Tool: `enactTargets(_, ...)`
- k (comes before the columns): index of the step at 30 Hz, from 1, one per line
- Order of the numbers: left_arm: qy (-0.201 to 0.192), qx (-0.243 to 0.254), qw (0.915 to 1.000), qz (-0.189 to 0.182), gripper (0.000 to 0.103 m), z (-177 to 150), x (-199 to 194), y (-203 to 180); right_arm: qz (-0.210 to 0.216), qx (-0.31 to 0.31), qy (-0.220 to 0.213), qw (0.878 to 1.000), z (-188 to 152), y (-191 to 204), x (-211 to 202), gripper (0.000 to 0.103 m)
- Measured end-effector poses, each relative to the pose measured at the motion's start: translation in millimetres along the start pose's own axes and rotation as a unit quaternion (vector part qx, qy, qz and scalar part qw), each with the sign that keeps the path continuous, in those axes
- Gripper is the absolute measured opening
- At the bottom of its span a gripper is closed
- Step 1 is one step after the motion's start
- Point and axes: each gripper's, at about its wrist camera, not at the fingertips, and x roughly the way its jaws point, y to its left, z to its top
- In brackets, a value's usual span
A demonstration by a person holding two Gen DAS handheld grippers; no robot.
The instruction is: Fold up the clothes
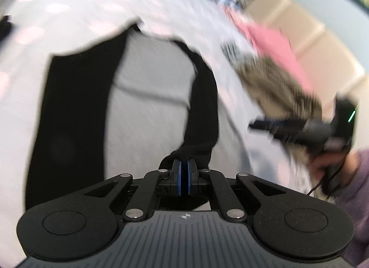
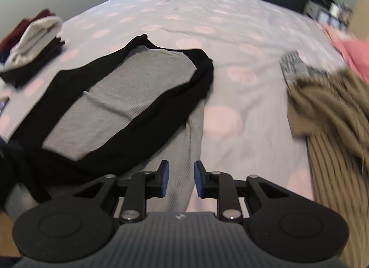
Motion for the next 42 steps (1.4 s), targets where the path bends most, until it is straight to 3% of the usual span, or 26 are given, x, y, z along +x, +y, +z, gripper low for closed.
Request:
enactTargets(5, -0.105, -0.078, 0.9913, -0.017, 0.003, 27.0, -36.2, 33.9, -0.015, -0.066, 0.000, 0.998, 19.3, 4.8, 39.5, 0.028)
enactTargets(9, -0.165, -0.107, 0.9804, -0.002, 0.003, 38.6, -56.7, 50.0, -0.031, -0.122, -0.006, 0.992, 30.4, 12.2, 60.1, 0.029)
enactTargets(16, -0.156, -0.133, 0.9786, 0.014, 0.003, 39.5, -52.3, 70.0, -0.033, -0.190, -0.005, 0.981, 41.4, 29.9, 90.6, 0.029)
enactTargets(20, -0.165, -0.144, 0.9757, 0.006, 0.003, 39.5, -55.5, 78.9, -0.063, -0.235, -0.003, 0.970, 39.8, 38.0, 104.7, 0.029)
enactTargets(23, -0.180, -0.136, 0.9739, -0.023, 0.003, 40.5, -63.9, 74.7, -0.080, -0.236, -0.008, 0.969, 42.2, 34.6, 107.2, 0.022)
enactTargets(24, -0.186, -0.124, 0.9740, -0.037, 0.003, 40.6, -67.8, 70.0, -0.081, -0.224, -0.011, 0.971, 44.6, 31.0, 105.6, 0.011)
enactTargets(27, -0.196, -0.075, 0.9722, -0.103, 0.003, 40.3, -80.7, 50.8, -0.082, -0.141, -0.037, 0.986, 55.8, 9.0, 90.3, 0.010)
enactTargets(30, -0.144, -0.022, 0.9656, -0.215, 0.003, 35.0, -79.4, 26.9, -0.086, -0.030, -0.042, 0.995, 60.6, -29.6, 77.0, 0.010)
enactTargets(33, -0.042, 0.024, 0.9618, -0.269, 0.003, 18.3, -51.4, -3.8, -0.069, 0.088, -0.023, 0.993, 56.1, -70.1, 78.4, 0.010)
enactTargets(36, 0.062, 0.054, 0.9620, -0.260, 0.003, -7.4, -12.3, -30.8, -0.048, 0.158, -0.003, 0.986, 47.2, -90.7, 87.8, 0.010)
enactTargets(38, 0.117, 0.066, 0.9635, -0.232, 0.003, -28.2, 13.1, -42.4, -0.044, 0.172, 0.007, 0.984, 43.4, -93.3, 93.1, 0.010)
enactTargets(42, 0.177, 0.093, 0.9638, -0.176, 0.003, -61.0, 50.7, -59.8, -0.043, 0.180, 0.011, 0.983, 39.2, -92.8, 94.8, 0.010)
